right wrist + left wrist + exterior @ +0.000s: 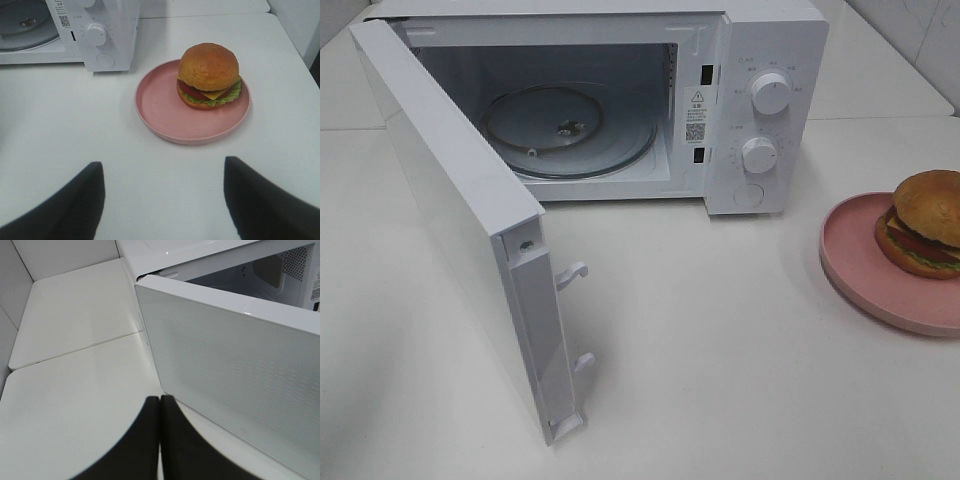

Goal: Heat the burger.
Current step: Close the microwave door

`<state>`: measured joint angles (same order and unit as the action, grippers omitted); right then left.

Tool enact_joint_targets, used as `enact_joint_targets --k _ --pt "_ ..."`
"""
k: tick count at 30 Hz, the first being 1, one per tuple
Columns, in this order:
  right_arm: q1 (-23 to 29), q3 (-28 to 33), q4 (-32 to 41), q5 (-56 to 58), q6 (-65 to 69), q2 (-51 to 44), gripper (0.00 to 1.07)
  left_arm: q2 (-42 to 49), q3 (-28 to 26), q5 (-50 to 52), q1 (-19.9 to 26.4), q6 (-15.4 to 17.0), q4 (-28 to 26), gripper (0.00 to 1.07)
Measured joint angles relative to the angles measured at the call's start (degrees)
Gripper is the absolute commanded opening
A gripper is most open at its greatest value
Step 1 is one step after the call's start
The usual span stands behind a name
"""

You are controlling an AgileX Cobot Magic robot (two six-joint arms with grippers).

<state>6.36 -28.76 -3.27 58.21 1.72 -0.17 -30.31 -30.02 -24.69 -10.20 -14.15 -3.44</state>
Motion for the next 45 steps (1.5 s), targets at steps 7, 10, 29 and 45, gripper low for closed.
enact_joint_targets --k 7,10,29,45 --pt "0.0 0.0 0.0 0.0 0.0 0.0 0.63 -15.13 0.0 14.44 0.0 -0.63 0.0 0.0" --pt "0.0 0.0 0.06 0.0 0.0 0.0 0.63 -23.61 0.0 22.0 0.0 -0.63 0.0 0.0" --pt "0.0 0.0 0.11 0.0 0.0 0.0 0.63 -47.61 -1.66 40.22 -0.86 -0.63 -0.11 0.0" --pt "0.0 0.0 0.11 0.0 0.0 0.0 0.63 -57.18 -7.05 43.2 -6.42 -0.57 -0.74 0.0"
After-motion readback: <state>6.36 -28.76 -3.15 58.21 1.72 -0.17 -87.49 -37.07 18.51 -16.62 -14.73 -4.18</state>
